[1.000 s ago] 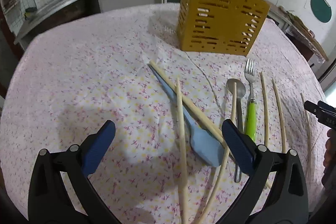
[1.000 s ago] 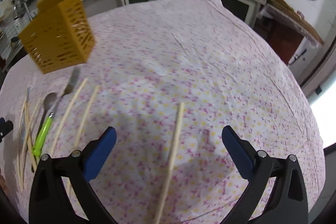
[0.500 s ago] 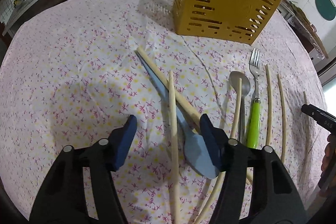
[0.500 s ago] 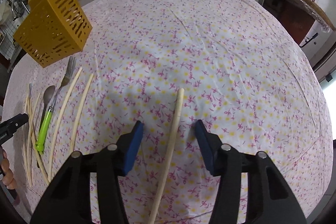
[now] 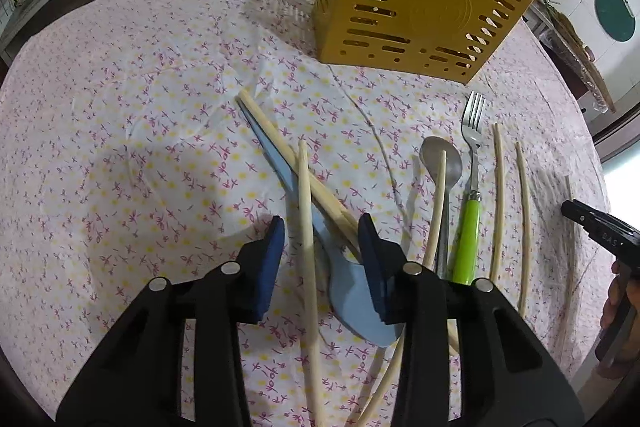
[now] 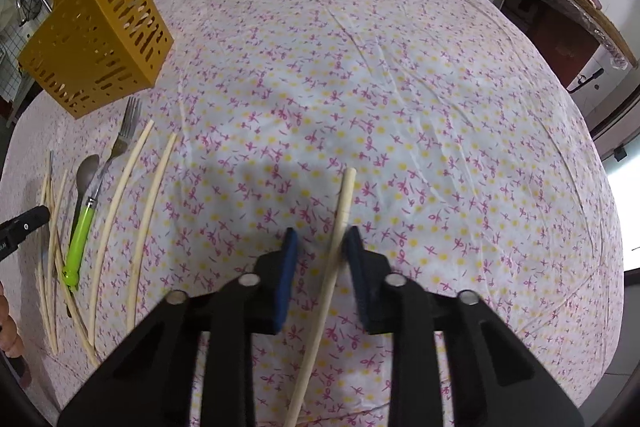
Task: Organize utensils
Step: 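Lower the right tool and grasp a wooden chopstick while the left tool grasps another chopstick, then lift the chopsticks and carry both tools over the yellow slotted holder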
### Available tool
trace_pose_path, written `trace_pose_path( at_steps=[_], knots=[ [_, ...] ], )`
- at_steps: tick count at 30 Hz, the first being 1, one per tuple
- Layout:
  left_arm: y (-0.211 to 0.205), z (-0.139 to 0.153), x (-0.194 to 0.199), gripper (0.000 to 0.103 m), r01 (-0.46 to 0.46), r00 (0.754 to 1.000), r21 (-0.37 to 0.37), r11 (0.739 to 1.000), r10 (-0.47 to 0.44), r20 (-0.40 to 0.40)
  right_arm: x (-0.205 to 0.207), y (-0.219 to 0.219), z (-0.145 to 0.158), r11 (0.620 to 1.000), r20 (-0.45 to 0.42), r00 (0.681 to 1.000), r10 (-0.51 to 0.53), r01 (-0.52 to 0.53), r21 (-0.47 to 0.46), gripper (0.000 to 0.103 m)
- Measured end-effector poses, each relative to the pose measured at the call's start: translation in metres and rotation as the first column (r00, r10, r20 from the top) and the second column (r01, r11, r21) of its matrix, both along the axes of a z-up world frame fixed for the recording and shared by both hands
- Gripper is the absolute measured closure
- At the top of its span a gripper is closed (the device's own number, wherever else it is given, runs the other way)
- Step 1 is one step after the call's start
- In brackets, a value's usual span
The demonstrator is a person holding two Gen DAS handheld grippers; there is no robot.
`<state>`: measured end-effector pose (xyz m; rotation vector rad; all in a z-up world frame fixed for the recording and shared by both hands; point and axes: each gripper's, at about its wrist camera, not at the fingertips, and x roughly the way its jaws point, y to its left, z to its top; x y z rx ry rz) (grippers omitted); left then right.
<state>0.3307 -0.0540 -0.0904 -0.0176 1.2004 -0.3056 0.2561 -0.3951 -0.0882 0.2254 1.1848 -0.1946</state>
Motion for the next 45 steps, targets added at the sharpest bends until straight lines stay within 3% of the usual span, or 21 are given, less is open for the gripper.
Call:
trace_pose_path(
  at_steps=[4, 11, 12, 25, 33, 36, 42, 45],
  knots=[
    [0.003, 0.0, -0.002, 0.077, 0.007, 1.0, -0.015, 1.0, -0.007, -0.003, 0.003, 0.009, 0.001, 0.999, 0.006, 0.999, 0.054, -0.054, 0.002, 0.095],
    [0.005, 0.001, -0.005, 0.089, 0.011, 1.0, -0.03, 0.999, -0.011, -0.001, -0.001, 0.014, 0.002, 0.996, 0.021, 0.995, 0.093, -0.093, 0.01, 0.096],
    [0.006, 0.001, -0.006, 0.098, 0.004, 1.0, -0.012, 1.0, -0.004, 0.001, -0.002, 0.013, 0.001, 0.995, 0.023, 0.995, 0.095, -0.096, 0.01, 0.096],
    [0.021, 0.014, -0.016, 0.098, -0.021, 0.999, -0.04, 0.999, 0.023, 0.032, -0.021, 0.023, 0.018, 0.994, 0.1, 0.989, 0.107, -0.108, 0.001, 0.097],
    [0.019, 0.055, -0.039, 0.098, 0.004, 0.984, -0.026, 1.0, 0.001, 0.179, -0.028, 0.029, 0.047, 0.995, 0.218, 0.971, 0.101, -0.103, -0.005, 0.097],
    [0.022, 0.074, -0.048, 0.098, 0.004, 0.969, -0.038, 0.999, 0.005, 0.248, -0.031, 0.031, 0.064, 0.995, 0.289, 0.952, 0.101, -0.099, -0.022, 0.097],
    [0.028, 0.108, -0.061, 0.098, 0.001, 0.925, -0.088, 0.996, 0.032, 0.378, -0.04, 0.041, 0.095, 0.994, 0.472, 0.876, 0.101, -0.103, -0.022, 0.097],
    [0.025, 0.122, -0.064, 0.098, 0.001, 0.892, -0.108, 0.994, 0.048, 0.448, -0.038, 0.047, 0.107, 0.995, 0.542, 0.834, 0.098, -0.096, -0.033, 0.097]
  ],
)
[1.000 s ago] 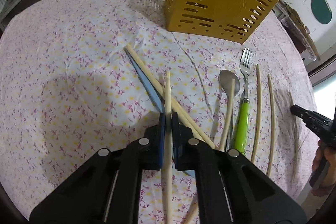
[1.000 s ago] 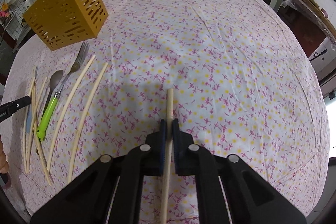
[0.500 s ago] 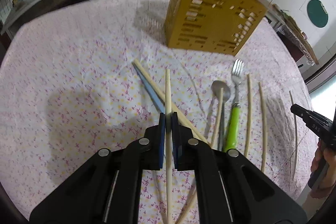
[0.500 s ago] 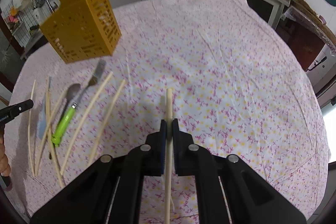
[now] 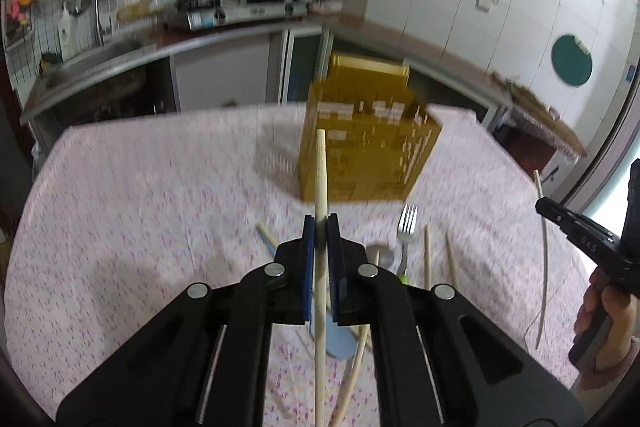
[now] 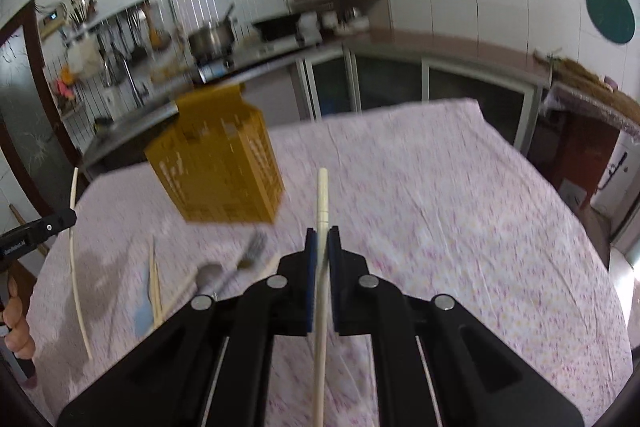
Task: Organize utensils
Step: 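Lift the chopsticks and carry both tools over the yellow slotted holder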
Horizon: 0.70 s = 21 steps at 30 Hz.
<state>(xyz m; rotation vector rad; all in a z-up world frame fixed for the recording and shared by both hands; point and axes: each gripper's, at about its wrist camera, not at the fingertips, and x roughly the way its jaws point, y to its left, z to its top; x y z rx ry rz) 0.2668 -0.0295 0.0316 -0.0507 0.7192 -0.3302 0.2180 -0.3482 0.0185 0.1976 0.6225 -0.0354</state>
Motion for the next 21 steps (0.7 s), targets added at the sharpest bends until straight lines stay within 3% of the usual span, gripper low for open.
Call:
trace_pose_path(
  at_steps=[5, 12, 21],
  knots=[
    [-0.003, 0.025, 0.001, 0.098, -0.002, 0.993, -0.047, 0.999, 0.008, 0.12, 0.01, 0.01, 0.02, 1.0, 0.118, 0.993, -0.019, 0.017, 0.011, 0.097],
    [-0.022, 0.061, 0.031, 0.098, -0.011, 0.969, -0.077, 0.997, 0.03, 0.247, 0.04, 0.031, 0.06, 0.999, 0.289, 0.957, -0.03, 0.032, 0.0, 0.097],
    [-0.05, 0.094, 0.078, 0.098, -0.007, 0.895, -0.104, 0.995, 0.053, 0.443, 0.094, 0.057, 0.105, 0.999, 0.493, 0.87, -0.019, 0.03, -0.015, 0.097]
  ],
)
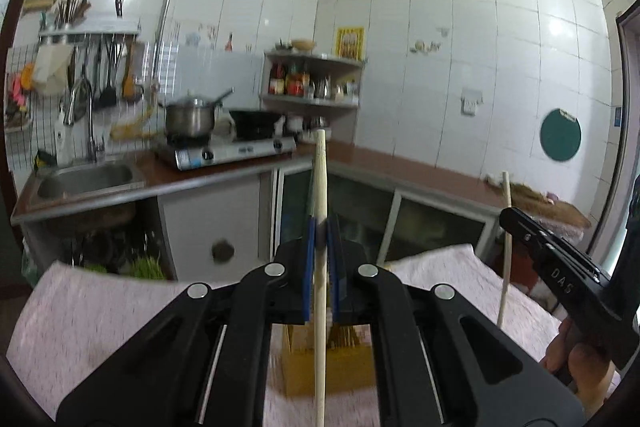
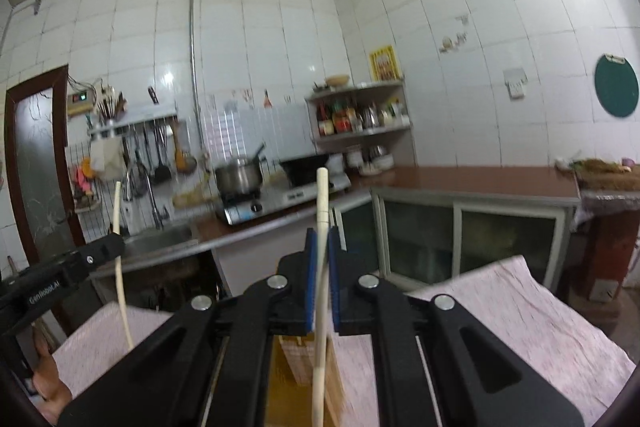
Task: Organize utensils
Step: 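Lift the chopsticks and carry both tools over the yellow slotted holder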
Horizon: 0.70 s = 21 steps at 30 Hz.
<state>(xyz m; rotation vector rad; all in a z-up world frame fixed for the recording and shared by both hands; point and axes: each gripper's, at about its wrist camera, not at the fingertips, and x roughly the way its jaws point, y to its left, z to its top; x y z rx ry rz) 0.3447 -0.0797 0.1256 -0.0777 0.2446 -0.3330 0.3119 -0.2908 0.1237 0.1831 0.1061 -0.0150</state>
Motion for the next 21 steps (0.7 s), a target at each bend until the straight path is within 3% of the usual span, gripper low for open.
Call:
trace_pose_path(
  at_steps=[6, 13, 21],
  knots=[
    [-0.016, 0.012, 0.035, 0.098, 0.01, 0.997, -0.025, 1.0, -0.009, 0.078, 0.036, 0.012, 0.011, 1.0, 0.084, 0.996, -0.009, 0.01, -0.019, 0.097],
    [-0.034, 0.006, 0.063, 0.098, 0.036, 0.99, -0.02, 0.999, -0.033, 0.135, 0.068, 0.022, 0.009, 0.997, 0.133, 0.991, -0.031, 0.04, -0.063, 0.097],
    [-0.028, -0.043, 0.082, 0.098, 0.041, 0.998, -0.032, 0.999, -0.039, 0.044, 0.076, 0.026, -0.027, 0.995, 0.111, 0.994, -0.016, 0.026, -0.094, 0.097]
  ],
)
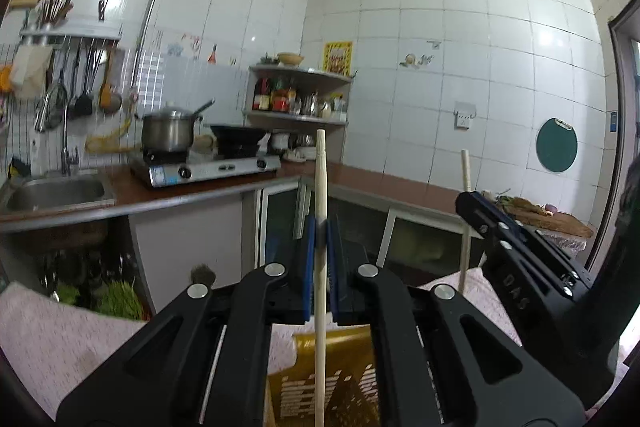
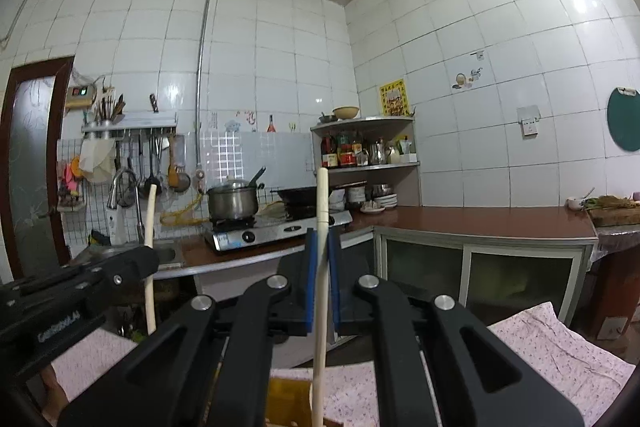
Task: Organize utensils
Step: 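Lift the chopsticks and carry both tools over the yellow slotted holder, then open the right tool dropping its chopstick into the holder while the left tool releases its chopstick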
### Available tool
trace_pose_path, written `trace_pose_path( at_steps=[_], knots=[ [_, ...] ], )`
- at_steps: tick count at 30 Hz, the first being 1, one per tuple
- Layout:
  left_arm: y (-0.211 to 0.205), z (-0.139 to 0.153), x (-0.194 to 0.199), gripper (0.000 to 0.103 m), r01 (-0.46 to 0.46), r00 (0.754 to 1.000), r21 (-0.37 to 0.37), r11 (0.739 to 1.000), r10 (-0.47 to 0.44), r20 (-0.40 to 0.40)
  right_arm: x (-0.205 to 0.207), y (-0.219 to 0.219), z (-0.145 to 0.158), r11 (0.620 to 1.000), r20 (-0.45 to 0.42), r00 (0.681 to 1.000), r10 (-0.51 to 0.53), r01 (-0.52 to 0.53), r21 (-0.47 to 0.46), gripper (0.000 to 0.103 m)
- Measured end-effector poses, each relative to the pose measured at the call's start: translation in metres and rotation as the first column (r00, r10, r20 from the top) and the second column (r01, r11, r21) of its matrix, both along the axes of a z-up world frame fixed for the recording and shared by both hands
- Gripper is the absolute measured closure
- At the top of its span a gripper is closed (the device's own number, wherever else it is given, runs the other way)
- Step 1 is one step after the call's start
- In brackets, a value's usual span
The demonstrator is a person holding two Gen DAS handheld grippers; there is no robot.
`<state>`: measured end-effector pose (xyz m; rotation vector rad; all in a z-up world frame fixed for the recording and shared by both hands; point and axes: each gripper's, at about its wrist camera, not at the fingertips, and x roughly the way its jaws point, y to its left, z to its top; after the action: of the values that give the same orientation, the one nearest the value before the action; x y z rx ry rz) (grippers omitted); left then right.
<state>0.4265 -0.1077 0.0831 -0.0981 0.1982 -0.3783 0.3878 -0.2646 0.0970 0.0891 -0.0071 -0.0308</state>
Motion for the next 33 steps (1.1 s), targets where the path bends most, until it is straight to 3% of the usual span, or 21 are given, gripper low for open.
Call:
trace_pose_path(
  at_steps=[3, 14, 17, 19, 26, 29, 33],
  knots=[
    [0.007, -0.015, 0.005, 0.098, 0.008, 0.998, -0.022, 1.0, -0.009, -0.055, -0.003, 0.002, -0.013, 1.0, -0.015, 1.0, 0.008, -0.008, -0.003, 0.097],
    [0.019, -0.051, 0.012, 0.095, -0.002, 0.984, 0.003, 1.0, 0.003, -0.177, -0.006, -0.003, -0.054, 0.998, -0.135, 0.99, 0.049, -0.044, 0.036, 0.096],
    [0.028, -0.052, 0.009, 0.072, -0.019, 0.976, -0.019, 1.0, 0.014, -0.216, -0.011, -0.006, -0.054, 0.998, -0.169, 0.984, 0.055, -0.048, 0.049, 0.096],
    [0.036, -0.047, 0.002, 0.064, -0.031, 0.973, -0.032, 0.999, 0.023, -0.228, -0.017, -0.008, -0.051, 0.998, -0.175, 0.983, 0.054, -0.045, 0.054, 0.096],
    [0.059, -0.02, -0.029, 0.019, -0.082, 0.959, -0.015, 0.997, 0.075, -0.273, -0.045, -0.024, -0.024, 0.997, -0.233, 0.972, 0.028, -0.01, 0.078, 0.096],
    [0.068, -0.018, -0.047, 0.011, -0.093, 0.952, 0.008, 0.996, 0.092, -0.293, -0.059, -0.029, -0.021, 0.998, -0.279, 0.96, 0.001, 0.018, 0.066, 0.095],
    [0.078, -0.022, -0.068, 0.008, -0.105, 0.937, 0.047, 0.993, 0.115, -0.33, -0.073, -0.037, -0.025, 0.995, -0.354, 0.935, -0.017, 0.049, 0.081, 0.095]
  ],
)
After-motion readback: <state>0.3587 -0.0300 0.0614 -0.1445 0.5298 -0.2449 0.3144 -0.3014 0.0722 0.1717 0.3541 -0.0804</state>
